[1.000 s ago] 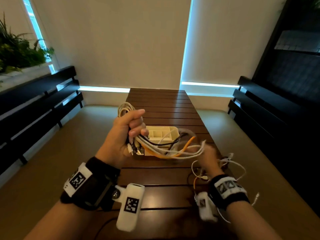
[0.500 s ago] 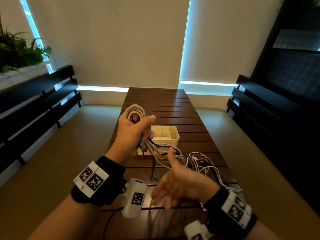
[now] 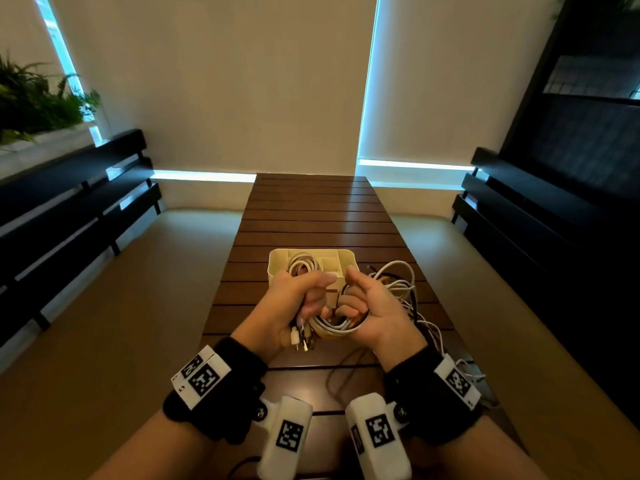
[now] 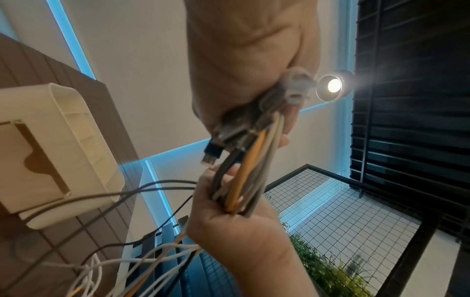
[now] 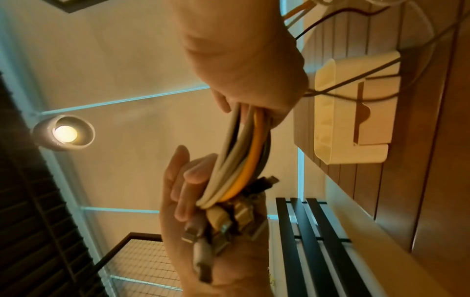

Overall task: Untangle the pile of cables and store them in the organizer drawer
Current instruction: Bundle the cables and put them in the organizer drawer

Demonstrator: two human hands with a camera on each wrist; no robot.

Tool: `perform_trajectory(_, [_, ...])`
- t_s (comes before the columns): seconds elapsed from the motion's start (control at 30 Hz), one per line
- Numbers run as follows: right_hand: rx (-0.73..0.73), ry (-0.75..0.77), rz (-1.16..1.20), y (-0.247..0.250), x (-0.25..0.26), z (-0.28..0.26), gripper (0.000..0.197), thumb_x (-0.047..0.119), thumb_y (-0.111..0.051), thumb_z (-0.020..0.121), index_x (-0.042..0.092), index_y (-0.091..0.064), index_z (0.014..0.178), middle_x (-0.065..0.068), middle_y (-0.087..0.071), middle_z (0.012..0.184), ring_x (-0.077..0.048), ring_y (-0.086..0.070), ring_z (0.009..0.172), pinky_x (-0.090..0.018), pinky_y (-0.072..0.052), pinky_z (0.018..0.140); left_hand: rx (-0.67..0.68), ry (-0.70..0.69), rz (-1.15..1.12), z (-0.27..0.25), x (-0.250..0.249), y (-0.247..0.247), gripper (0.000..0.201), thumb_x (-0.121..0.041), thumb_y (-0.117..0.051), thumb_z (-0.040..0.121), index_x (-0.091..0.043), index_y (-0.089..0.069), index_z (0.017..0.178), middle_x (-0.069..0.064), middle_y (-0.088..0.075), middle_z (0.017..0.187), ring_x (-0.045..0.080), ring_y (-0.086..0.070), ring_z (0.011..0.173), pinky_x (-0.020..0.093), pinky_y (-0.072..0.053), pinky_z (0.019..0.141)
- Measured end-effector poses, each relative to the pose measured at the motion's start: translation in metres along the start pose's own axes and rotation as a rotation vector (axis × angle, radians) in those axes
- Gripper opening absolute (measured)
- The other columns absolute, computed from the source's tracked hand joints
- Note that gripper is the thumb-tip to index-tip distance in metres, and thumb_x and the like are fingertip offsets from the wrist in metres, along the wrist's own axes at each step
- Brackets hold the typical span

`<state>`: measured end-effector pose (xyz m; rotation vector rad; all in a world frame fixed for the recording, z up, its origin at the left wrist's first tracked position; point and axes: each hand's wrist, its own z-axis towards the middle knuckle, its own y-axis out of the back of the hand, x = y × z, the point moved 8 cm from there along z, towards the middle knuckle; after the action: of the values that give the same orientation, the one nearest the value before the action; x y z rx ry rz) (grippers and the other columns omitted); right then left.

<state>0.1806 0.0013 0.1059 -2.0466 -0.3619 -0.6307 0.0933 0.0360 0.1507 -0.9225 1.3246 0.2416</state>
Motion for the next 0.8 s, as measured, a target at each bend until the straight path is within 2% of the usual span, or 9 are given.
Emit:
perform_trajectory(0.1, [0.005, 0.109, -0.086, -0.001, 0.008, -0.006, 0.024, 0.026, -0.037, 0.099, 0.01, -0.05, 0.086, 0.006, -0.025, 0.031, -0.004, -0.022, 0.022, -0.013, -0.019, 0.026, -0.046, 0.042, -0.015, 0.001, 0.005, -0.001, 0.038, 0.0, -0.053, 0.089, -0.013, -0.042, 0.054, -0.005, -0.03, 0.037, 0.005, -0.027, 0.026, 0.02, -0.039, 0.039])
perform_trajectory(0.17, [-0.009, 0.195, -0.213, -0.001, 0.014, -0.013, 0.025, 0.026, -0.038, 0.099, 0.009, -0.054, 0.091, 0.008, -0.026, 0.035, -0.003, -0.023, 0.025, -0.015, -0.021, 0.028, -0.071, 0.062, -0.005, 0.002, 0.006, -0.001, 0.037, -0.001, -0.054, 0.089, -0.013, -0.044, 0.055, -0.005, -0.031, 0.037, 0.005, -0.027, 0.026, 0.02, -0.04, 0.039])
perform_trajectory(0.27, [0.002, 0.289, -0.471, -0.006, 0.019, -0.025, 0.035, 0.027, -0.043, 0.098, 0.011, -0.056, 0.07, 0.007, -0.029, 0.037, -0.006, -0.027, 0.032, -0.02, -0.028, 0.037, -0.111, 0.071, 0.096, 0.002, 0.008, -0.002, 0.029, -0.008, -0.059, 0.089, -0.009, -0.048, 0.063, -0.004, -0.036, 0.038, 0.006, -0.031, 0.027, 0.019, -0.041, 0.038])
perform_trajectory(0.37, [0.023, 0.279, -0.525, -0.013, 0.016, -0.032, 0.057, 0.037, -0.047, 0.094, 0.016, -0.057, 0.043, -0.002, -0.042, 0.042, -0.017, -0.046, 0.041, -0.026, -0.039, 0.046, -0.137, 0.012, 0.255, 0.001, 0.005, -0.003, 0.038, -0.022, -0.064, 0.089, -0.009, -0.053, 0.055, 0.003, -0.048, 0.044, 0.009, -0.04, 0.032, 0.02, -0.039, 0.037])
perform_trajectory(0.47, [0.031, 0.267, -0.454, -0.018, 0.013, -0.036, 0.047, 0.041, -0.047, 0.093, 0.012, -0.062, 0.058, -0.003, -0.051, 0.049, -0.018, -0.053, 0.045, -0.025, -0.043, 0.047, -0.172, -0.078, 0.343, -0.002, 0.001, -0.007, 0.039, -0.028, -0.063, 0.089, -0.013, -0.058, 0.054, -0.001, -0.052, 0.046, 0.012, -0.043, 0.039, 0.023, -0.036, 0.04])
perform_trajectory(0.57, [-0.044, 0.327, -0.501, -0.014, 0.016, -0.039, 0.045, 0.04, -0.045, 0.094, 0.014, -0.065, 0.063, -0.003, -0.056, 0.057, -0.018, -0.056, 0.055, -0.032, -0.049, 0.059, -0.169, -0.128, 0.442, -0.002, 0.0, -0.014, 0.03, -0.033, -0.062, 0.089, -0.008, -0.064, 0.074, 0.004, -0.06, 0.058, 0.016, -0.055, 0.05, 0.029, -0.044, 0.045])
perform_trajectory(0.63, [-0.055, 0.352, -0.52, -0.015, 0.018, -0.042, 0.04, 0.04, -0.042, 0.096, 0.011, -0.067, 0.081, -0.01, -0.067, 0.08, -0.024, -0.065, 0.08, -0.041, -0.054, 0.08, -0.175, -0.147, 0.429, 0.001, 0.001, -0.015, 0.028, -0.032, -0.063, 0.089, -0.004, -0.066, 0.092, 0.016, -0.069, 0.08, 0.028, -0.067, 0.075, 0.043, -0.055, 0.068])
perform_trajectory(0.7, [-0.076, 0.377, -0.515, -0.015, 0.02, -0.044, 0.037, 0.037, -0.042, 0.097, 0.01, -0.066, 0.088, -0.012, -0.069, 0.09, -0.028, -0.066, 0.092, -0.046, -0.053, 0.086, -0.199, -0.14, 0.398, 0.002, 0.003, -0.013, 0.028, -0.032, -0.065, 0.087, -0.008, -0.066, 0.1, 0.017, -0.071, 0.095, 0.031, -0.068, 0.093, 0.049, -0.054, 0.085])
perform_trajectory(0.8, [-0.089, 0.418, -0.488, -0.015, 0.022, -0.043, 0.036, 0.033, -0.042, 0.097, 0.007, -0.065, 0.102, -0.012, -0.07, 0.095, -0.026, -0.066, 0.094, -0.044, -0.053, 0.086, -0.222, -0.151, 0.354, 0.004, 0.004, -0.013, 0.024, -0.032, -0.065, 0.087, -0.013, -0.066, 0.1, 0.017, -0.07, 0.098, 0.026, -0.068, 0.09, 0.041, -0.056, 0.084])
